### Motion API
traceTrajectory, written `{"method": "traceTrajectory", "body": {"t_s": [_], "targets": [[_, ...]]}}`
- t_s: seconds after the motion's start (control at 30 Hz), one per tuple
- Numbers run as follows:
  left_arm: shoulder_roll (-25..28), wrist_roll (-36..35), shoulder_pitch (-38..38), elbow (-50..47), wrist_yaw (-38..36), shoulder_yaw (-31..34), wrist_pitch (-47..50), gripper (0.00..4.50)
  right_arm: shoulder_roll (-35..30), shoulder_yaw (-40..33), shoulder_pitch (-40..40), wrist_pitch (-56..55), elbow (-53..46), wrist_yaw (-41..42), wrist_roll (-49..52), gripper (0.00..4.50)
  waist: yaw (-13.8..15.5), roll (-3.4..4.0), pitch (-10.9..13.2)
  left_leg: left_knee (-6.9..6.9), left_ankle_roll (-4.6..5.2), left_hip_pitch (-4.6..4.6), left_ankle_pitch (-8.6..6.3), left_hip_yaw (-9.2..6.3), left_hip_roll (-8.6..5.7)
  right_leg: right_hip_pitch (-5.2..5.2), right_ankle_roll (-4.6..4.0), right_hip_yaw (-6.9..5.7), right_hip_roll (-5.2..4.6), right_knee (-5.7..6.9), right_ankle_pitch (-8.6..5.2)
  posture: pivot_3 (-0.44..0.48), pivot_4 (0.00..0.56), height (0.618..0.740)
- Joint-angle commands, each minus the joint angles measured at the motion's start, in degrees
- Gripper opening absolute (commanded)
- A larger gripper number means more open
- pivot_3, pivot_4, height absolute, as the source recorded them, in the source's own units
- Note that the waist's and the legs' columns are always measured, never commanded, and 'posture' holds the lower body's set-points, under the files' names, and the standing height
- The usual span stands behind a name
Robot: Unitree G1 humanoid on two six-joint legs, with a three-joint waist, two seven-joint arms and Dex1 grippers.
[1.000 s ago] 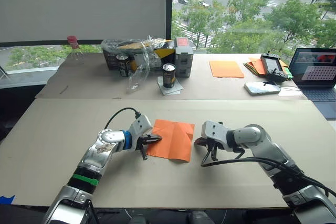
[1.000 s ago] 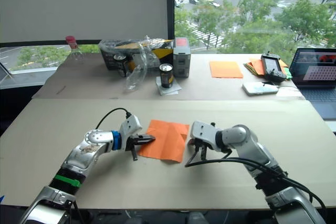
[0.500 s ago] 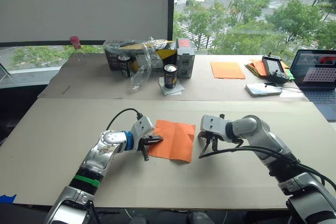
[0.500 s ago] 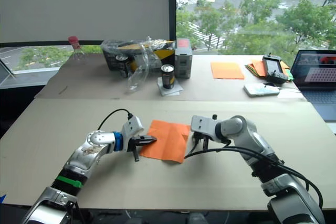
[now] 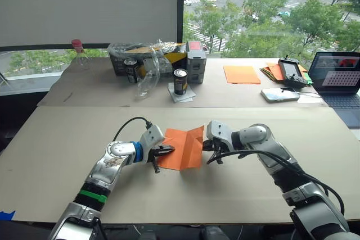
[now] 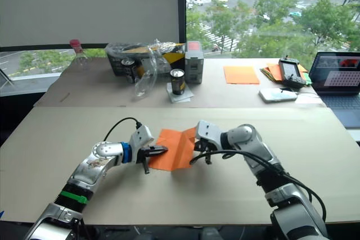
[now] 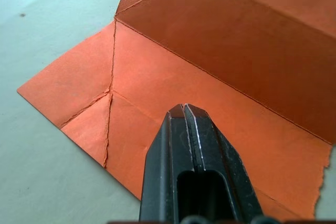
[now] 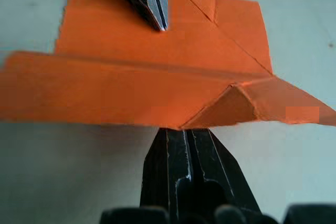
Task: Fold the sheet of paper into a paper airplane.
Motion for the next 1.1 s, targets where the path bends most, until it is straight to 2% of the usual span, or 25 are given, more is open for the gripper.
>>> {"method": "traceTrajectory", "body": {"t_s": [0.03,0.6,0.73,0.93,1.1], "targets": [[0.0,0.9,1.2,0.1,0.4,-1.0,1.0,0.00,1.6,-2.5,-2.9,2.3,-2.1,1.0,3.9,0.06,0.0,0.00,0.0,0.00,0.00,0.00,0.00,0.00,-0.01,0.00,0.00,0.00,-0.01,0.00,0.00,0.000,0.150,0.732],[2.0,0.4,2.9,-1.7,1.1,1.2,2.0,0.00,11.6,1.5,-9.1,-3.2,15.3,-6.2,-3.5,0.06,-0.1,0.02,0.0,-0.08,0.00,0.00,0.00,0.00,0.01,-0.07,-0.01,-0.01,0.01,0.02,0.00,0.000,0.150,0.732],[4.8,0.8,2.2,-0.9,1.9,3.8,1.2,0.00,11.9,3.4,-9.3,-5.3,18.8,-9.1,-7.7,0.06,-0.2,0.02,0.0,-0.09,0.00,0.00,0.00,0.00,0.01,-0.09,-0.01,-0.01,0.01,0.02,0.00,0.000,0.150,0.732],[10.1,0.0,0.0,-0.2,1.0,8.0,-0.3,0.00,12.7,4.3,-7.9,-5.6,19.5,-10.3,-9.0,0.06,-0.8,0.03,0.0,-0.17,0.00,0.01,0.00,-0.01,0.02,-0.14,-0.01,-0.01,0.02,0.04,0.00,0.000,0.150,0.732],[9.1,-3.0,-3.4,-1.2,-0.1,9.6,1.1,0.00,13.6,4.0,-5.7,-2.8,17.0,-12.2,-8.9,0.06,-0.7,0.01,0.0,-0.17,0.00,-0.01,0.00,-0.01,0.02,-0.14,-0.01,-0.02,0.01,0.03,0.00,0.000,0.150,0.732]]}}
